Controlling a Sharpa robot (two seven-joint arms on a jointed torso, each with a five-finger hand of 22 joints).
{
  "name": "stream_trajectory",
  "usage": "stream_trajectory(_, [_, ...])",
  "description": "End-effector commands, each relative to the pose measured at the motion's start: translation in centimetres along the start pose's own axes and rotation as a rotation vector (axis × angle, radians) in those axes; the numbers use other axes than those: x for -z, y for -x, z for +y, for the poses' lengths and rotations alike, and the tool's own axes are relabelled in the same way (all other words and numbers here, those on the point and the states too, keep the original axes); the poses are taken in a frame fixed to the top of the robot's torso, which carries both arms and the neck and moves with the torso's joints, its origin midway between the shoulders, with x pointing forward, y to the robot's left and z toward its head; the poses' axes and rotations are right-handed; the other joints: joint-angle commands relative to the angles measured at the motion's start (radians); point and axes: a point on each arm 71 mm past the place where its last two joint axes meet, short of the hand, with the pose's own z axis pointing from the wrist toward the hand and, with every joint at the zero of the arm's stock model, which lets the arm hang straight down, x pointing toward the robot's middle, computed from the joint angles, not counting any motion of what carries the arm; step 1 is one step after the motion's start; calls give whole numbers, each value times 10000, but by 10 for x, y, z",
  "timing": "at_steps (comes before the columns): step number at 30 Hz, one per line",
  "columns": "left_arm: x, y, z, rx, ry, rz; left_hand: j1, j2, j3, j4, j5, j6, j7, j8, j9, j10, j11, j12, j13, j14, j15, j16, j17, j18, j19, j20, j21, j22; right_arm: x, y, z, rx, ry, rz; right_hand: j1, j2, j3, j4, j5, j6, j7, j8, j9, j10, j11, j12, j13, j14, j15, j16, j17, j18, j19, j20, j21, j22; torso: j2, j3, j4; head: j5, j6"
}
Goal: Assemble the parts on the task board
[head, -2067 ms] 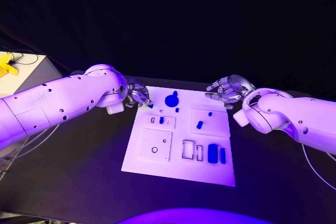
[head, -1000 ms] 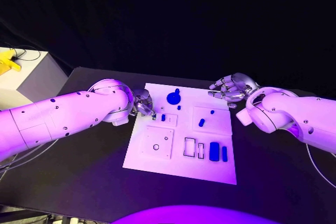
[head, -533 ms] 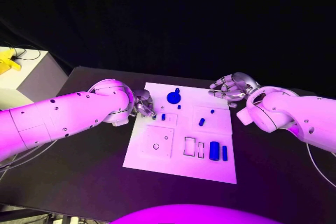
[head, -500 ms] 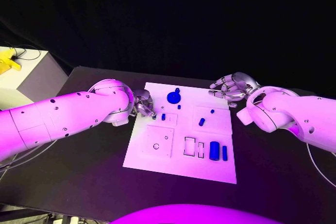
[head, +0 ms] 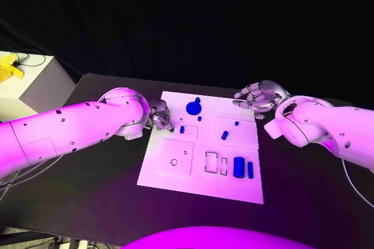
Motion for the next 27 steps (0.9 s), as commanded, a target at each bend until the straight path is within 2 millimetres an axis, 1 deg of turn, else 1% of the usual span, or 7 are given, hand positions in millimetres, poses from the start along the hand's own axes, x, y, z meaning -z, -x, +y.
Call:
stream_trajectory(1, [0, -3, 1, -235, 70, 186, -16, 74, 1738, -1806, 56, 386, -310, 0, 1429, 40, -45, -72, -27, 668, -68, 28, 1399, -198, 86, -10, 41, -5, 0, -1, 1, 28, 136, 102, -92, -27, 59, -25, 42, -47, -3, 59, 3, -30, -21, 12, -10, 46, 71, -13, 9, 185, -2, 17, -48, 0, 7, -2, -2, 2, -5])
stream_trajectory(5, [0, -3, 0, -258, 47, 212, -17, 73, 1739, -1808, 55, 387, -310, -2, 1429, 46, -45, -69, -15, 670, -68, 29, 1404, -200, 91, -11, 44, 3, 0, -1, 1, 28, 131, 108, -92, -27, 59, -25, 42, -47, -3, 59, 3, -30, -21, 12, -10, 46, 71, -13, 9, 185, -2, 17, -48, 0, 8, -8, -4, -5, -21])
stream_trajectory(11, [0, -4, -1, -247, 10, 190, -18, 71, 1743, -1814, 51, 389, -311, -6, 1429, 53, -46, -70, -5, 673, -69, 31, 1413, -202, 96, -12, 48, 11, 0, -2, 0, 24, 123, 127, -92, -27, 59, -25, 42, -47, -3, 59, 3, -30, -21, 12, -10, 46, 71, -13, 9, 185, -2, 17, -48, 0, 5, -6, -2, -6, -28])
stream_trajectory(17, [0, -3, -2, -178, -47, 146, -17, 72, 1750, -1818, 49, 391, -312, -8, 1430, 63, -47, -66, 16, 674, -70, 32, 1417, -205, 103, -13, 54, 25, 0, -2, 0, 23, 116, 137, -92, -27, 59, -25, 42, -47, -3, 59, 3, -30, -21, 12, -10, 46, 71, -13, 9, 185, -2, 17, -48, 0, 7, -14, 2, -30, -41])
stream_trajectory(22, [-1, -3, -2, -40, -120, 70, -17, 71, 1752, -1820, 46, 392, -312, -10, 1430, 63, -48, -68, 14, 674, -71, 31, 1417, -204, 100, -14, 51, 19, 0, -3, -1, 22, 108, 143, -92, -27, 59, -25, 42, -47, -3, 59, 3, -30, -21, 12, -10, 46, 71, -13, 9, 185, -2, 17, -48, 0, 7, -20, 0, -21, -35])
stream_trajectory(27, [-1, -2, -3, 206, -226, 99, -14, 70, 1760, -1824, 36, 391, -312, -14, 1431, 50, -48, -83, -14, 668, -72, 25, 1397, -195, 76, -16, 31, -29, 0, -3, -1, 19, 106, 161, -111, -31, 98, -25, 44, -42, -6, 82, 4, -36, -23, 15, -44, 46, 68, -20, -2, 184, 10, 15, -55, -3, 8, -1, -17, -18, -30])
